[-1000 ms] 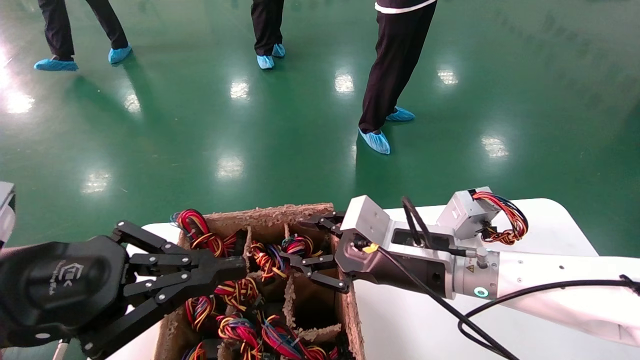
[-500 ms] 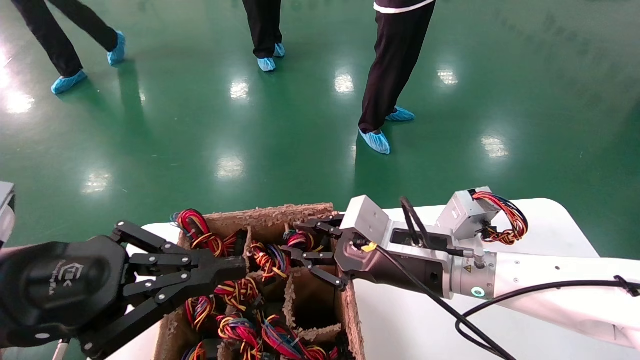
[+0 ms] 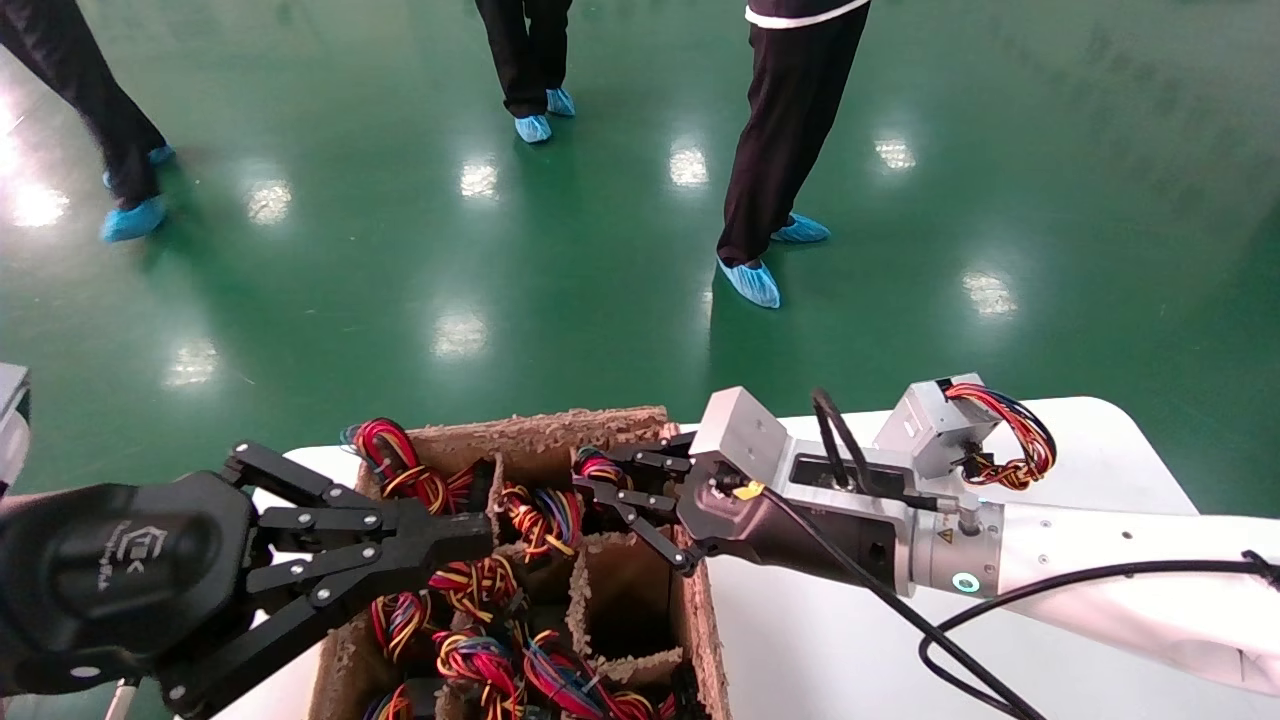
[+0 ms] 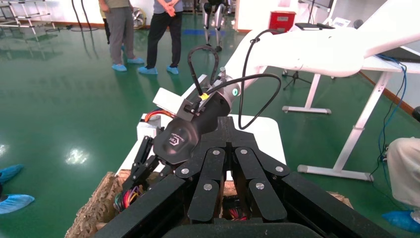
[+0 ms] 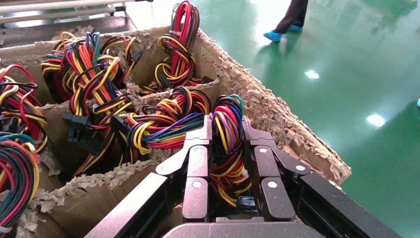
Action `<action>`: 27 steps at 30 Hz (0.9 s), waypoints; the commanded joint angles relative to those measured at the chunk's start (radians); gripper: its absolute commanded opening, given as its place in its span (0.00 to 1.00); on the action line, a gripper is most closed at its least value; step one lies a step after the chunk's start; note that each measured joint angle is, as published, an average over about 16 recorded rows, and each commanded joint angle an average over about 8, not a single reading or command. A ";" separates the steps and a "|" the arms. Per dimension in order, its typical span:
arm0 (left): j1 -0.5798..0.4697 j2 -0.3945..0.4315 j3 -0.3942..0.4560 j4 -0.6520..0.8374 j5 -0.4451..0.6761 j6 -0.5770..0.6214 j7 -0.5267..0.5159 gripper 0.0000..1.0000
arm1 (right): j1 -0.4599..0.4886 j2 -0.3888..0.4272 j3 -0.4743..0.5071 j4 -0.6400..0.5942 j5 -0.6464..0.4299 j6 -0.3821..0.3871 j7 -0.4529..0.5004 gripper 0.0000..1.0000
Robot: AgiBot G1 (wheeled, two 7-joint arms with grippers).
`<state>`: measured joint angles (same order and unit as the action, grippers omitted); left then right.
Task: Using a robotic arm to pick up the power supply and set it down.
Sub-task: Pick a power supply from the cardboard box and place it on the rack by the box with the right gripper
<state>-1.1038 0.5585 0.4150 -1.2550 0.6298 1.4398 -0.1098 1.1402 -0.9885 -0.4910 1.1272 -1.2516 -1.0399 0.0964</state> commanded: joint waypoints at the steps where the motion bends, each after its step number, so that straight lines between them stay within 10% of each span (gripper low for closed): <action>1: 0.000 0.000 0.000 0.000 0.000 0.000 0.000 0.00 | 0.000 0.001 0.000 -0.001 0.001 -0.002 0.001 0.00; 27: 0.000 0.000 0.000 0.000 0.000 0.000 0.000 0.00 | 0.061 0.107 0.129 0.082 0.218 -0.039 0.183 0.00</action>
<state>-1.1038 0.5584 0.4150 -1.2550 0.6298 1.4398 -0.1097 1.2003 -0.8829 -0.3619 1.2087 -1.0376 -1.0728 0.2748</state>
